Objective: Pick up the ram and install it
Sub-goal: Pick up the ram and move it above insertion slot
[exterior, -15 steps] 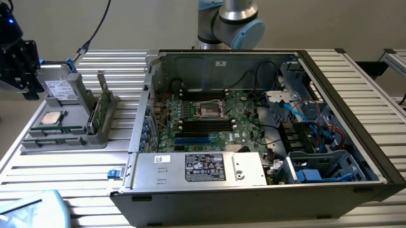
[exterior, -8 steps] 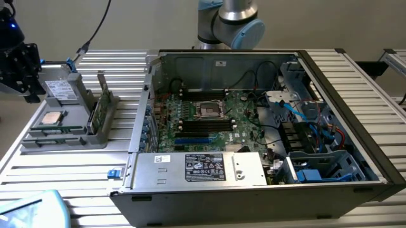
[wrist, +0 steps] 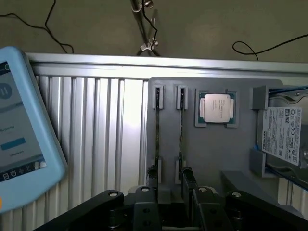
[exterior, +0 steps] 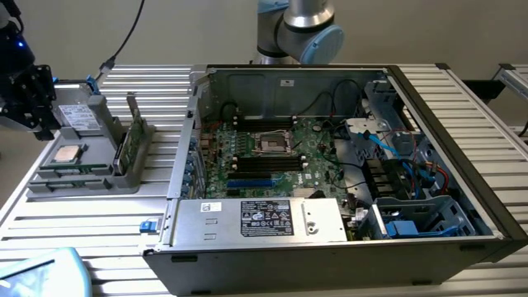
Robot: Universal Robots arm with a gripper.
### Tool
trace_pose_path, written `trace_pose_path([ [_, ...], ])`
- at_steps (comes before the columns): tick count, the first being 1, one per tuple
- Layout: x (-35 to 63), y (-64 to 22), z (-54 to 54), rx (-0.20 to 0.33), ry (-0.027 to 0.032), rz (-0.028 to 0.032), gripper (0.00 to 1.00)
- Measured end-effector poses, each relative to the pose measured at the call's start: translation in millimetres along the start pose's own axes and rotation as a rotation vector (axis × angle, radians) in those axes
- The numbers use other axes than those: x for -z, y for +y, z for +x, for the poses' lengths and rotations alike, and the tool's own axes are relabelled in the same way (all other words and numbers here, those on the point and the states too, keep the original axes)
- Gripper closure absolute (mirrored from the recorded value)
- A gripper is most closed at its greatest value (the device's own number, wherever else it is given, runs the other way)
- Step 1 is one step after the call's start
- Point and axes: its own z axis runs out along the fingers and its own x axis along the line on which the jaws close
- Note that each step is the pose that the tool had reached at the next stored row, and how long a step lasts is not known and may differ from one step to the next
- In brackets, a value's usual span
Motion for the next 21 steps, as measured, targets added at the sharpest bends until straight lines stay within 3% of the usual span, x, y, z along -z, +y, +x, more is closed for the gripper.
trace_pose_path([
  [21,-38.1,2.0,-1.6,0.000,0.0000,0.0000,0.67],
])
